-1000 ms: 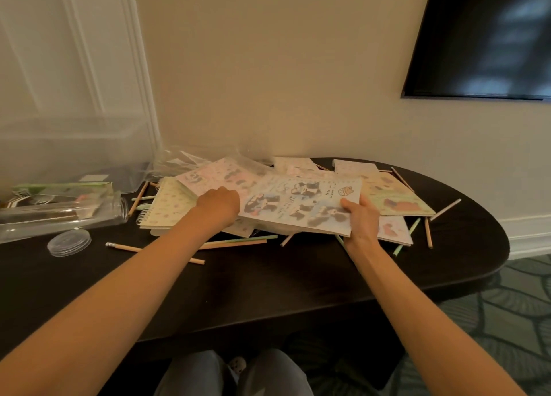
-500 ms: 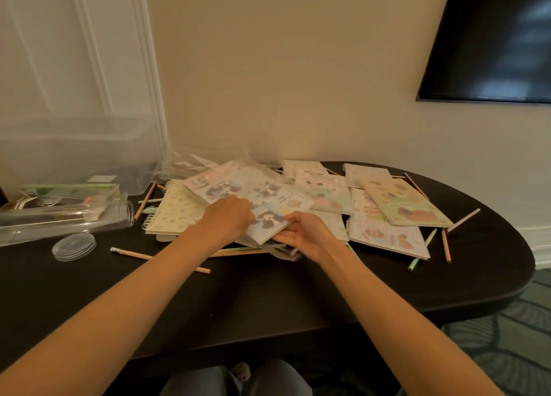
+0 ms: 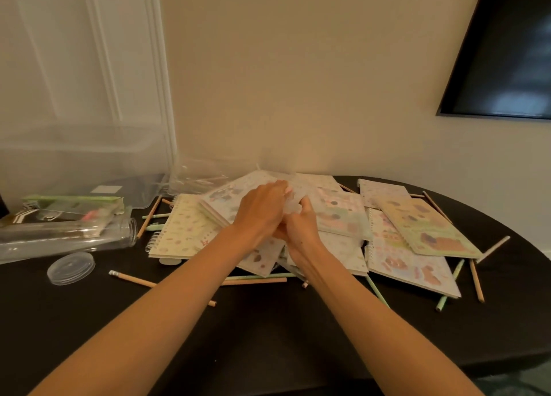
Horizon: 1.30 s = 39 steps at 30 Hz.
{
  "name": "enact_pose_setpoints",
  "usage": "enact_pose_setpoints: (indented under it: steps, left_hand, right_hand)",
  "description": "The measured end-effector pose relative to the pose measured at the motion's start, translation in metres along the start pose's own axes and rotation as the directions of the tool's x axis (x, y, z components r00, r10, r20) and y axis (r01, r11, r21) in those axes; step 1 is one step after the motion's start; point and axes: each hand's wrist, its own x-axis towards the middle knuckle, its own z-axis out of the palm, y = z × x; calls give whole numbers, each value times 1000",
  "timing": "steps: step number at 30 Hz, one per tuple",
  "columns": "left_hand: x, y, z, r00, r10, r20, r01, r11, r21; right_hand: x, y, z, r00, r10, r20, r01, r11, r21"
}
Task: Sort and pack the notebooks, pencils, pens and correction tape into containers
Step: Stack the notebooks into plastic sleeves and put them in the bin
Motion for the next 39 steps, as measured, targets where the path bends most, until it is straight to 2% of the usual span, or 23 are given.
enact_pose_setpoints:
  steps: [4,7,12,16,19,22,26,30,31,32,33,34,35,36,38,39]
  left_hand:
    - [3,-3,-6,997,73,9,-73,996,-45]
    - [7,-9,-8,993,104,50,-94,983,-159]
    - [7,-19,-6,986,138,93,-108,957,-271]
    - [-2,-34,-1,978,137,155,-74,932,-354]
    - [-10,-42,2,976,98,197,-5,904,-427]
    - [-13,-45,6,963,81,257,44,895,-443]
    - [-18,-43,9,927,114,358,57,900,-432]
    - [-31,-58,6,931,111,348,38,918,-394]
    - [-36,-60,4,927,122,356,24,925,-379]
    - [-41,-61,4,922,146,360,-14,939,-345]
    - [-45,-61,3,914,183,361,-85,959,-272]
    - [-48,-61,3,903,230,362,-177,969,-173]
    - [-52,-62,2,889,277,365,-267,961,-79]
    - [-56,-65,1,875,318,365,-336,942,-15]
    - [-61,-70,-4,849,363,384,-414,908,58]
    - [-63,-72,-6,834,374,407,-440,895,79]
  right_hand:
    - [17,8,14,996,-56,-64,52,997,-61]
    - [16,14,13,995,-61,-74,63,998,30]
    - [9,25,10,999,43,11,-44,990,133]
    - [4,42,13,995,90,37,-93,993,77]
    - [-2,42,6,981,163,102,-148,978,-146]
    - [-7,38,-4,980,183,82,-134,903,-409]
    - [-10,28,-15,980,190,50,-132,826,-549]
    - [-12,2,-45,940,264,217,-36,708,-706]
    - [-10,-7,-55,956,199,217,24,682,-731]
    - [-5,-13,-66,984,39,173,112,622,-775]
    - [2,-18,-78,970,-211,121,214,499,-840]
    - [9,-24,-88,882,-452,130,297,320,-900]
    - [16,-28,-97,780,-580,236,365,116,-924]
    - [24,-29,-105,705,-585,401,437,-87,-895]
    - [40,-24,-123,590,-309,746,608,-438,-662]
    - [46,-21,-130,511,-152,846,669,-548,-502]
